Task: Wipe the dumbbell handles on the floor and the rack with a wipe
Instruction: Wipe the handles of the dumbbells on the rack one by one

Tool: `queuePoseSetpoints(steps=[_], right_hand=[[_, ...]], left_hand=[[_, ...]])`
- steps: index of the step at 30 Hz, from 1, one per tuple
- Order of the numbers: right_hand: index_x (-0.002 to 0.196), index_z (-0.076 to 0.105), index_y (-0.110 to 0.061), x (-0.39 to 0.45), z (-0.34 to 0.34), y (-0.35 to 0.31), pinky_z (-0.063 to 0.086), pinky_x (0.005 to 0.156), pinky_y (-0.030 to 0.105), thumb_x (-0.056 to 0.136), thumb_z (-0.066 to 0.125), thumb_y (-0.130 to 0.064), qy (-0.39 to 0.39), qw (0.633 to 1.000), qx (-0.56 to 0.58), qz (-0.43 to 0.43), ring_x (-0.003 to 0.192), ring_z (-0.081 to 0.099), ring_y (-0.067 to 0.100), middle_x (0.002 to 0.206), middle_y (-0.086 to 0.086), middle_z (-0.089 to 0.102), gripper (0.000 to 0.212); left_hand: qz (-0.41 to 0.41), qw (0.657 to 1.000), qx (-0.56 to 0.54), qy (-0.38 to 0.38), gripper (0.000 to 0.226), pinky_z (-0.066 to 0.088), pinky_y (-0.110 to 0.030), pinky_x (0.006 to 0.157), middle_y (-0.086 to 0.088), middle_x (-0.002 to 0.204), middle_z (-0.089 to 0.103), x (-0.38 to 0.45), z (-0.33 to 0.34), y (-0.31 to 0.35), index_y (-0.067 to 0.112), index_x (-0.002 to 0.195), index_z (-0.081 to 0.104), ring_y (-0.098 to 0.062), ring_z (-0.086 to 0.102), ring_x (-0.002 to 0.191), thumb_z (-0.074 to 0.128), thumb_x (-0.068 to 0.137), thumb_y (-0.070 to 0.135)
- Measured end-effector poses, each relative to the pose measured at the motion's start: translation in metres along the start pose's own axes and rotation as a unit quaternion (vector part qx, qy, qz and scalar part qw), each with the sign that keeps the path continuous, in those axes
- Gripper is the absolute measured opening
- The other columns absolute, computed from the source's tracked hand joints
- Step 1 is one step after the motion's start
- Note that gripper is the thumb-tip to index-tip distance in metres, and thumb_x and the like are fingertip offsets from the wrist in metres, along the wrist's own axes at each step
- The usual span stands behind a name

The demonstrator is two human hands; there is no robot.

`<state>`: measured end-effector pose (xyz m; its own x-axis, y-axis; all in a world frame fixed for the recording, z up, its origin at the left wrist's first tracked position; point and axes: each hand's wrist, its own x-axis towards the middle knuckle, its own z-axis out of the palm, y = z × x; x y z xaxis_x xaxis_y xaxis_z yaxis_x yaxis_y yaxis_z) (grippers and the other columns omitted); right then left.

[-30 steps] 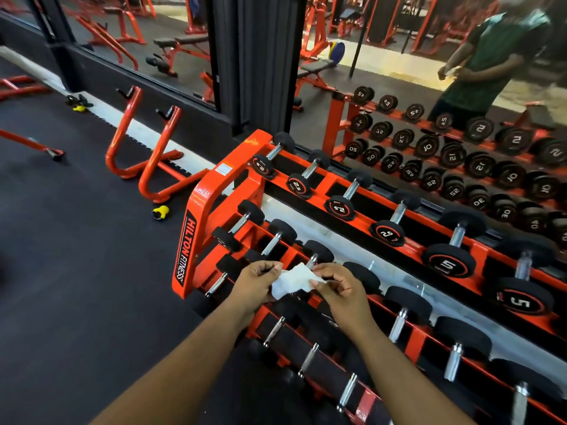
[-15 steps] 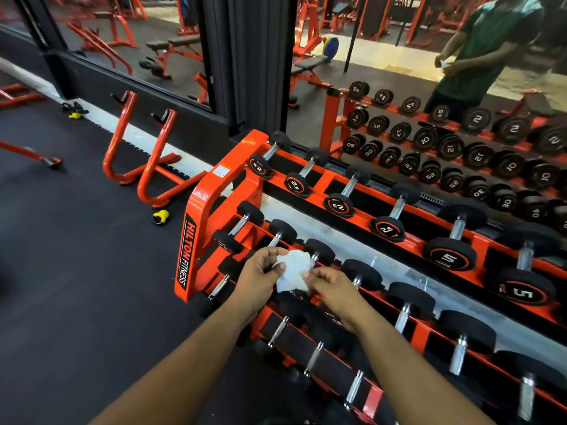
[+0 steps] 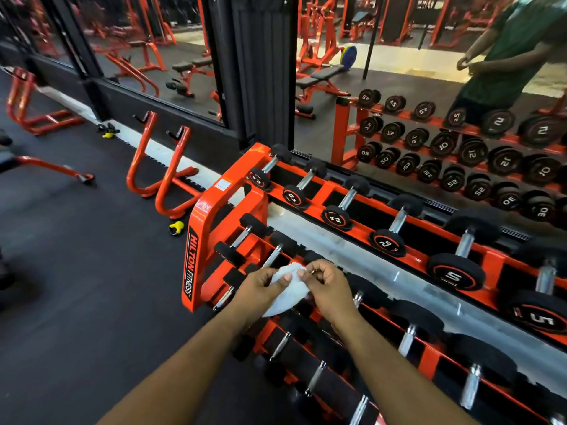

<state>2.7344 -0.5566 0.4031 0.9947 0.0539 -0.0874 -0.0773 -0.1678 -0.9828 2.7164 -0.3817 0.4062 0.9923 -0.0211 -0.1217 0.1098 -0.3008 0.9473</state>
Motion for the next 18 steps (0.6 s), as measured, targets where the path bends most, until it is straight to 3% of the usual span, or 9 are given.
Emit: queuePoseSetpoints(steps=[3, 5, 8, 13, 16, 18], right_hand=[[0.088, 0.065, -0.018, 0.005, -0.014, 0.005, 0.053, 0.059, 0.030, 0.090, 0.074, -0.029, 0.016, 1.000, 0.017, -0.002, 0.065, 0.061, 0.012, 0.069, -0.004, 0.066, 0.014], [0.096, 0.065, -0.018, 0.003, -0.022, 0.007, 0.051, 0.058, 0.027, 0.087, 0.078, -0.028, -0.041, 0.998, 0.036, 0.019, 0.064, 0.059, 0.009, 0.068, -0.007, 0.064, 0.018], [0.099, 0.069, -0.015, 0.001, -0.031, 0.019, 0.051, 0.063, 0.023, 0.085, 0.081, -0.022, -0.114, 0.993, -0.016, 0.014, 0.067, 0.060, 0.006, 0.075, -0.006, 0.067, 0.019], [0.112, 0.069, -0.031, 0.003, -0.033, 0.018, 0.058, 0.087, 0.033, 0.096, 0.065, -0.040, -0.076, 0.987, 0.103, 0.095, 0.102, 0.067, 0.002, 0.107, -0.016, 0.073, 0.019], [0.091, 0.070, -0.018, 0.006, -0.032, 0.009, 0.057, 0.081, 0.037, 0.096, 0.067, -0.033, -0.080, 0.994, 0.050, 0.062, 0.088, 0.068, 0.013, 0.092, 0.001, 0.074, 0.017], [0.077, 0.064, -0.016, 0.010, -0.029, 0.007, 0.057, 0.072, 0.036, 0.095, 0.069, -0.029, -0.038, 0.996, 0.063, 0.055, 0.073, 0.062, 0.013, 0.075, 0.003, 0.066, 0.022]], left_hand=[[-0.023, 0.999, -0.020, 0.033, 0.021, 0.042, -0.012, 0.053, 0.015, 0.059, 0.065, 0.005, 0.011, 0.002, 0.018, 0.078, 0.063, 0.003, 0.057, 0.055, 0.068, 0.098, 0.019], [-0.036, 0.994, -0.076, 0.069, 0.012, 0.049, -0.015, 0.059, 0.009, 0.073, 0.072, 0.006, 0.017, 0.004, 0.014, 0.090, 0.067, 0.001, 0.064, 0.065, 0.064, 0.100, 0.019], [-0.071, 0.978, -0.161, 0.113, 0.016, 0.056, -0.024, 0.071, -0.003, 0.094, 0.075, 0.009, 0.026, 0.008, 0.006, 0.107, 0.066, -0.011, 0.068, 0.082, 0.060, 0.102, 0.021], [-0.104, 0.973, -0.187, 0.086, 0.006, 0.054, -0.035, 0.075, -0.011, 0.094, 0.073, 0.014, 0.029, 0.013, 0.009, 0.102, 0.065, -0.020, 0.067, 0.083, 0.059, 0.100, 0.010], [-0.098, 0.976, -0.183, 0.068, 0.006, 0.052, -0.045, 0.080, -0.021, 0.100, 0.072, 0.019, 0.030, 0.011, 0.011, 0.096, 0.066, -0.028, 0.065, 0.086, 0.061, 0.097, 0.008], [-0.107, 0.965, -0.228, 0.069, 0.003, 0.055, -0.045, 0.080, -0.020, 0.100, 0.072, 0.023, 0.029, 0.013, 0.010, 0.098, 0.065, -0.029, 0.068, 0.087, 0.063, 0.099, 0.012]])
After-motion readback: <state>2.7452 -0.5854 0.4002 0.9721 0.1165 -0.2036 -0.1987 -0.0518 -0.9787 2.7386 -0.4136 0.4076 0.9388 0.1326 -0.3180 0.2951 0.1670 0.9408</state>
